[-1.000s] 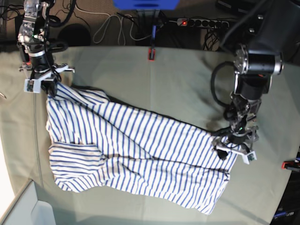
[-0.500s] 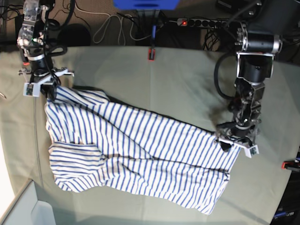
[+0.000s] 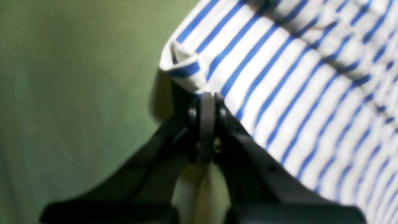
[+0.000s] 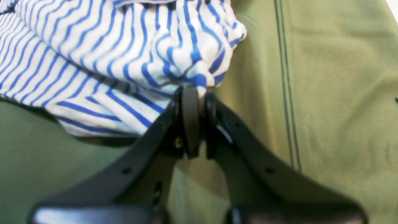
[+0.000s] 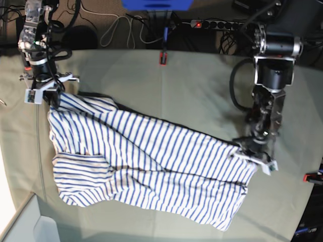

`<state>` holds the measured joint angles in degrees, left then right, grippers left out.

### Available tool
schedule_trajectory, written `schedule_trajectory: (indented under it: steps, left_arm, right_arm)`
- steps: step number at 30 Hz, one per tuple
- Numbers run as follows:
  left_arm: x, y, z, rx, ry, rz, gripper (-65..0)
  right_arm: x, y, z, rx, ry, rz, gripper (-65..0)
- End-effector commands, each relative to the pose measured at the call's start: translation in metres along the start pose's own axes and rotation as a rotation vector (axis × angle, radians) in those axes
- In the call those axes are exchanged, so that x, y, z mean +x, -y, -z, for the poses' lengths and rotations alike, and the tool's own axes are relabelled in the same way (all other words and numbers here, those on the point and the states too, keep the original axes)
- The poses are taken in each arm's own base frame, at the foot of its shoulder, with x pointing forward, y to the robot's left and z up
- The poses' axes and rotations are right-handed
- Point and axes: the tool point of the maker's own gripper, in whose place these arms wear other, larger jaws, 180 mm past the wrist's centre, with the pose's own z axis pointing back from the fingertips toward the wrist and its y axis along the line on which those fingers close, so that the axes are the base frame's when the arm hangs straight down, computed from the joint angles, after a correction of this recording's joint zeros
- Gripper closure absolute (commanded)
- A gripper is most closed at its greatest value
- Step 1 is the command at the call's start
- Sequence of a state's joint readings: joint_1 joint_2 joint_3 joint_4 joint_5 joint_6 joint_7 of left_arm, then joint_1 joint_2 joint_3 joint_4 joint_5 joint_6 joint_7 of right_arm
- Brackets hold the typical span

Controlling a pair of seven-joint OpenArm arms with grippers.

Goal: Layout the t-shirt on the table in an organized manner, then fold the t-shirt properly
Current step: 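Lift the shirt up with both grippers and shake it out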

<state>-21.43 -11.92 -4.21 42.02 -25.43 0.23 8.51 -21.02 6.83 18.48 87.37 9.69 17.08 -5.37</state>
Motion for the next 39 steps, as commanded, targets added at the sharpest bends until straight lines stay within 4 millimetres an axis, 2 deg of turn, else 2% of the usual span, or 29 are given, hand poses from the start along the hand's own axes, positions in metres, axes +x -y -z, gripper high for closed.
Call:
schedule_trajectory:
  steps: [1, 2, 3, 5, 7, 9, 13, 14, 16, 21, 24, 25, 27, 29, 31, 32, 36, 39]
  left_arm:
    - [0.054, 0.002, -0.004, -0.018, 0.144, 0.02, 0.0]
    - [0.065, 0.002, -0.012, -0.03, 0.183, 0.028, 0.0]
    - [0.087, -0.001, -0.024, -0.037, 0.25, 0.032, 0.0]
    - [0.118, -0.003, -0.047, -0.048, 0.352, 0.02, 0.0]
    - [0.136, -0.004, -0.06, -0.053, 0.376, 0.012, 0.0]
    - [0.151, -0.001, -0.063, -0.059, 0.372, 0.0, 0.0]
    - [0.195, 0.019, -0.061, -0.092, 0.42, -0.015, 0.0]
    - [0.201, 0.023, -0.058, -0.096, 0.424, -0.022, 0.0]
    - [0.215, 0.048, -0.052, -0.137, 0.43, -0.018, 0.0]
    - [0.255, 0.096, -0.035, -0.198, 0.437, -0.016, 0.0]
    - [0.285, 0.116, -0.029, -0.217, 0.443, -0.045, 0.0]
    - [0.295, 0.122, -0.026, -0.22, 0.441, -0.057, 0.0]
    - [0.326, 0.131, -0.027, -0.225, 0.459, -0.075, 0.0]
    - [0.347, 0.147, -0.028, -0.246, 0.459, -0.092, 0.0]
    - [0.371, 0.162, -0.034, -0.265, 0.469, -0.111, 0.0]
    - [0.384, 0.167, -0.039, -0.273, 0.484, -0.117, 0.0]
    - [0.418, 0.18, -0.059, -0.303, 0.54, -0.127, 0.0]
    - [0.428, 0.18, -0.065, -0.306, 0.559, -0.129, 0.0]
  right_arm:
    - [0.02, 0.0, -0.001, 0.019, 0.068, -0.011, 0.0]
    - [0.025, 0.0, -0.001, 0.02, 0.078, -0.018, 0.0]
    - [0.032, -0.001, 0.0, 0.024, 0.095, -0.022, 0.0]
    - [0.05, -0.004, 0.002, 0.033, 0.139, -0.034, 0.0]
    - [0.069, -0.005, 0.006, 0.036, 0.183, -0.049, 0.0]
    - [0.094, -0.009, 0.016, 0.044, 0.23, -0.051, 0.0]
    - [0.155, -0.008, 0.045, 0.037, 0.281, -0.064, 0.0]
    - [0.171, -0.006, 0.052, 0.034, 0.286, -0.073, 0.0]
    - [0.207, -0.004, 0.066, 0.029, 0.308, -0.071, 0.0]
    - [0.301, 0.004, 0.107, 0.03, 0.345, -0.053, 0.0]
    - [0.346, 0.012, 0.125, 0.032, 0.377, -0.043, 0.0]
    - [0.366, 0.013, 0.127, 0.035, 0.402, -0.044, 0.0]
    - [0.401, 0.012, 0.131, 0.044, 0.442, -0.053, 0.0]
    - [0.437, 0.008, 0.131, 0.055, 0.49, -0.065, 0.0]
    - [0.466, 0.001, 0.129, 0.07, 0.53, -0.068, 0.0]
    - [0.48, 0.005, 0.125, 0.064, 0.548, -0.073, 0.0]
    - [0.518, 0.006, 0.107, 0.06, 0.614, -0.074, 0.0]
    - [0.526, 0.01, 0.099, 0.051, 0.638, -0.077, 0.0]
